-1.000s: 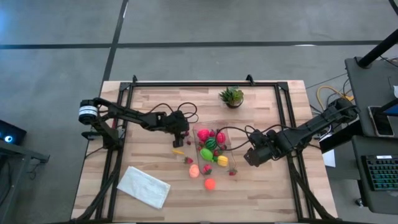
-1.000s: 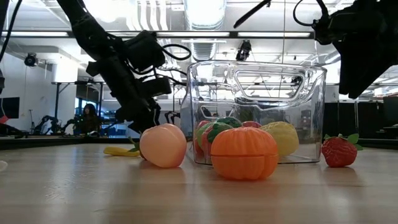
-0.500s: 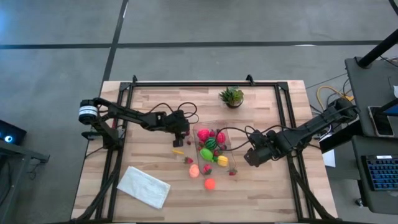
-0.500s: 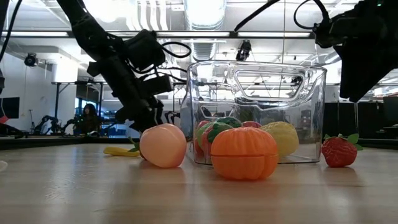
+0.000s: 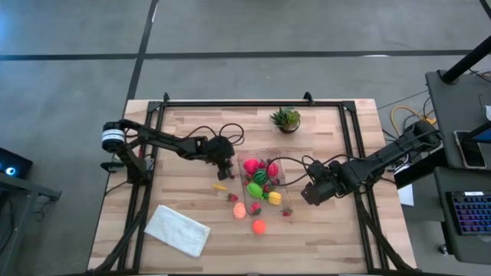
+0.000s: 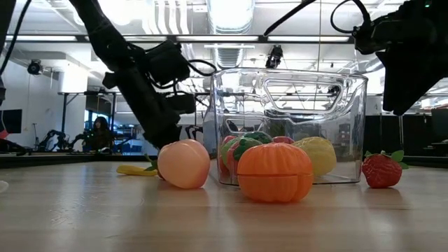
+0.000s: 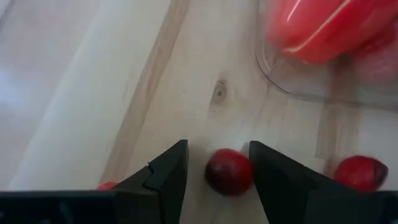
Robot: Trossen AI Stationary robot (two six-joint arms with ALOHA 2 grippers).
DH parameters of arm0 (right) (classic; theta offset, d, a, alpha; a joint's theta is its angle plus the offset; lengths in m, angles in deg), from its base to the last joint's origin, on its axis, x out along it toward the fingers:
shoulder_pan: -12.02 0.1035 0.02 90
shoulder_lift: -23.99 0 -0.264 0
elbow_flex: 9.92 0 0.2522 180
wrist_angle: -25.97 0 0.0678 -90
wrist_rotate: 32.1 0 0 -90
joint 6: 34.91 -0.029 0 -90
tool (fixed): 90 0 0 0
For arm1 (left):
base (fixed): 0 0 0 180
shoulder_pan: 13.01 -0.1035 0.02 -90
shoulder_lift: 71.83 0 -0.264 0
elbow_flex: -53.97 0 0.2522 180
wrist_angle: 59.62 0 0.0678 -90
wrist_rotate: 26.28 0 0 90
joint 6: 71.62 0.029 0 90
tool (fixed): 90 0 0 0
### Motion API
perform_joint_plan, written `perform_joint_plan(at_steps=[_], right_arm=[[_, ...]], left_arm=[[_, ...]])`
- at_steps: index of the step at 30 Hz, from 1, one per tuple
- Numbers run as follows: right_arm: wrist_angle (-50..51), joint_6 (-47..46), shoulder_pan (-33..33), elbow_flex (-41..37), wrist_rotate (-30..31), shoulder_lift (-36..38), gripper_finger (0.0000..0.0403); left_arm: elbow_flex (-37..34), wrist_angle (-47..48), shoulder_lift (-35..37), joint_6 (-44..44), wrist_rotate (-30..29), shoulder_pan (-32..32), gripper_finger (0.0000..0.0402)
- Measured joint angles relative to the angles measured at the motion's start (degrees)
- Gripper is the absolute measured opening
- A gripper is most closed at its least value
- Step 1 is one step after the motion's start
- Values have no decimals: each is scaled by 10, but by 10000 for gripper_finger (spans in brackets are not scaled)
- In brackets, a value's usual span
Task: Pick and placing Produce into tupperware
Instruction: Put the red cherry into the transparent bin
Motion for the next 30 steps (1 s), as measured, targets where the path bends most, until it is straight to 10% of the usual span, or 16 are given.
perform_joint_plan(at_steps=[30], right_arm=[[0,4,0,-5,-14,0,231]], left_arm=[[-9,35,36,49,-1,8,157]])
